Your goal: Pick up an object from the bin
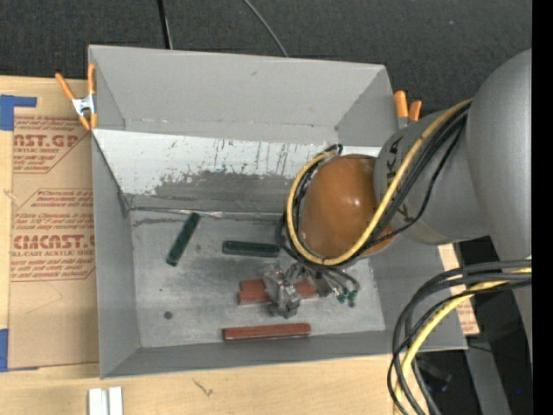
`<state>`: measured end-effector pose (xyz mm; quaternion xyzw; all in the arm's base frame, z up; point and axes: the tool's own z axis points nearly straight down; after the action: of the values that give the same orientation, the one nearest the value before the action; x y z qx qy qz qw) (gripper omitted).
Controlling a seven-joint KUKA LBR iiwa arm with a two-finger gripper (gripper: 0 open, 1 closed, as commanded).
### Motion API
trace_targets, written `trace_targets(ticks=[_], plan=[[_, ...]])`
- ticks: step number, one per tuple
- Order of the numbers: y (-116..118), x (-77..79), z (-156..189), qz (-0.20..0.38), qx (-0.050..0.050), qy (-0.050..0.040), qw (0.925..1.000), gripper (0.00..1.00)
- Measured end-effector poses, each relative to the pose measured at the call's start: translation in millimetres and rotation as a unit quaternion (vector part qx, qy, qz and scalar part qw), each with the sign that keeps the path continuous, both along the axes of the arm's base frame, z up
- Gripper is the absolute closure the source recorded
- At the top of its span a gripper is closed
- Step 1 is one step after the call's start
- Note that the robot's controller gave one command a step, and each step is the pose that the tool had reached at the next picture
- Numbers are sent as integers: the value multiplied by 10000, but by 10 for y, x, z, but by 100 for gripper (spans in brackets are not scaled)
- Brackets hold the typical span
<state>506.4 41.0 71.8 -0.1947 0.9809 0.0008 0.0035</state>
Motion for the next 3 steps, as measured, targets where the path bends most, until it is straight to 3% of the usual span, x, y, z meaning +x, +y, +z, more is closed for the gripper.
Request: trace_targets(ticks=[1,2,3], plan=[[-2,21,3,-6,5,-47,10000,0],[2,9,3,-1,4,-19,10000,100],[-3,20,2,-3,4,-46,10000,0]])
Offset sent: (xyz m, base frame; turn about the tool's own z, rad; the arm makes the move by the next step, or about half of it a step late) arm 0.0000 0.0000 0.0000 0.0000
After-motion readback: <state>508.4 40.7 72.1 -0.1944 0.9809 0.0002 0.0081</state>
